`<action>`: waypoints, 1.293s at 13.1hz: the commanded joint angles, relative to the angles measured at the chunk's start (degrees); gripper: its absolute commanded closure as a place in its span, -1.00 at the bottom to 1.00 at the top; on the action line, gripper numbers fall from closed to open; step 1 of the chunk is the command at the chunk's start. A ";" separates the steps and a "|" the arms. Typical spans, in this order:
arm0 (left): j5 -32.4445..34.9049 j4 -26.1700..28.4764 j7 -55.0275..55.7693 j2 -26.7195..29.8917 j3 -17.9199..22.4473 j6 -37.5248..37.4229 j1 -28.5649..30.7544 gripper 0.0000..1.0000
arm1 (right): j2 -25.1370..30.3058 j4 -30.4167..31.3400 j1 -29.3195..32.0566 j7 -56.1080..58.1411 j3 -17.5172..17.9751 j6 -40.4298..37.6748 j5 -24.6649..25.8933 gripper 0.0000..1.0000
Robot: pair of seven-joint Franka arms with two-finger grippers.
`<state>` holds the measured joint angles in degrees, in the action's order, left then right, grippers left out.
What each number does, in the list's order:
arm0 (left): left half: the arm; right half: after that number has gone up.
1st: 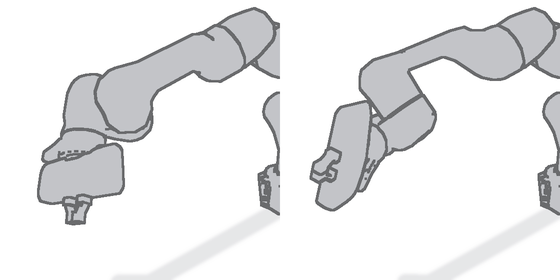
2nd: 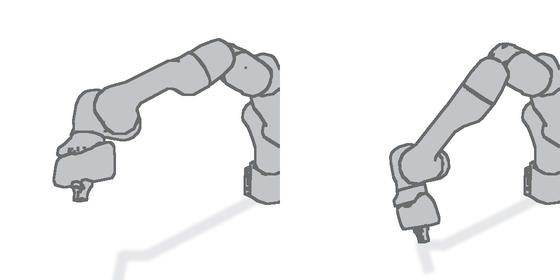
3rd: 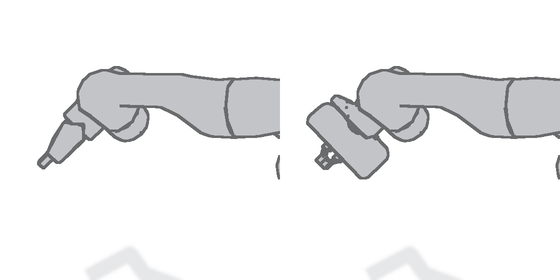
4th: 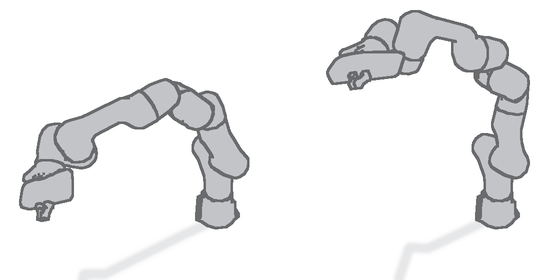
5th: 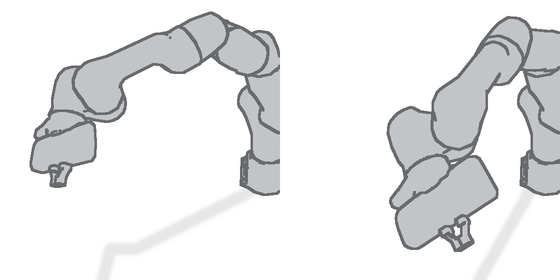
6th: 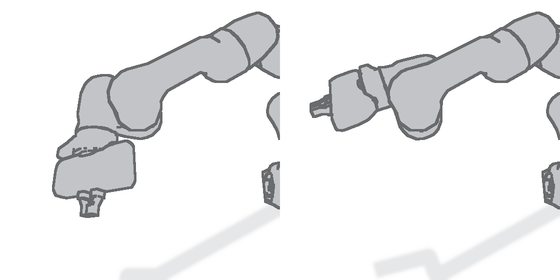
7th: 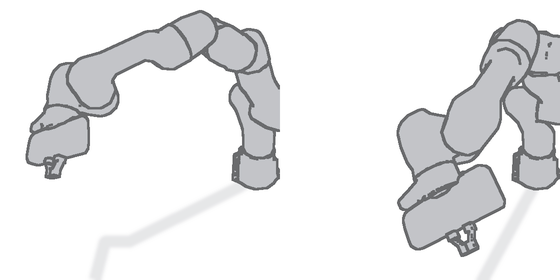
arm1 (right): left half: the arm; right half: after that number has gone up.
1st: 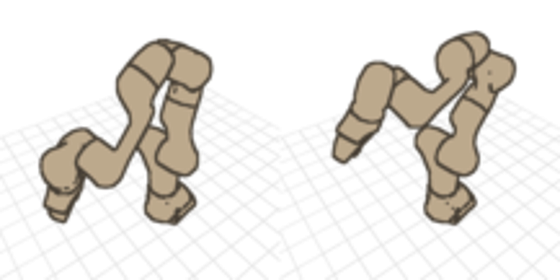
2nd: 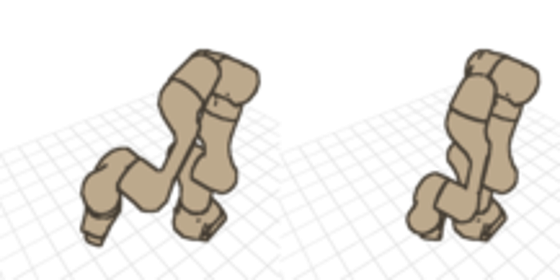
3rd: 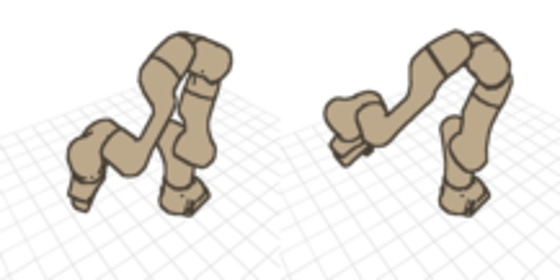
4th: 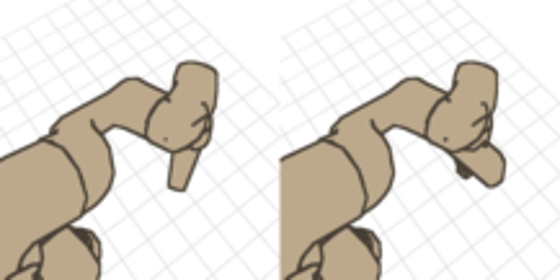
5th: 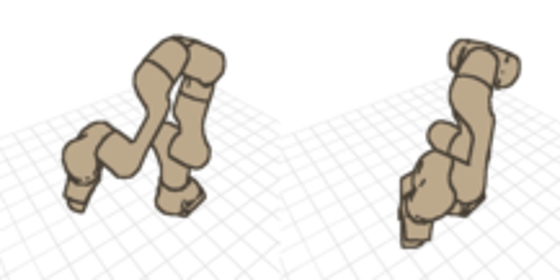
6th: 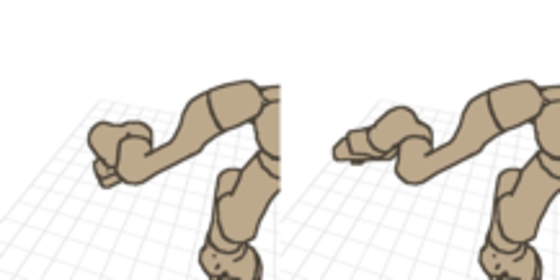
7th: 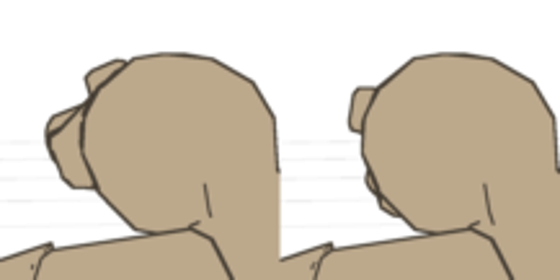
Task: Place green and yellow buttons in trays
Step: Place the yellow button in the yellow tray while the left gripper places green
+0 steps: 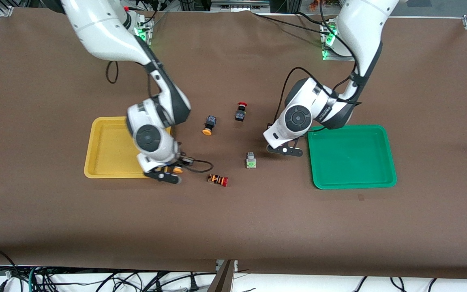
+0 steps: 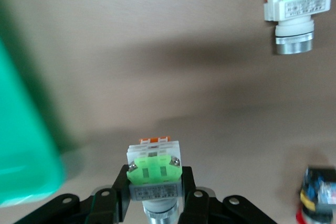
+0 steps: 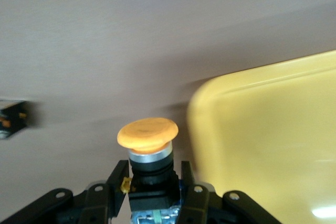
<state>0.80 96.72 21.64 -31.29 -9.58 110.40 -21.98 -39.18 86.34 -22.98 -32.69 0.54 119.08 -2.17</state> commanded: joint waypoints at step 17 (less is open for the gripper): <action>4.21 -12.35 -4.12 -9.48 -8.62 11.98 5.38 -1.00 | 8.79 17.98 6.20 -5.22 10.43 5.87 -3.02 -1.00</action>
<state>5.71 86.97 9.89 -36.55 -18.73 116.43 -14.08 -27.78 103.72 -15.58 -29.66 7.40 120.45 -4.46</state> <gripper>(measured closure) 0.000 0.000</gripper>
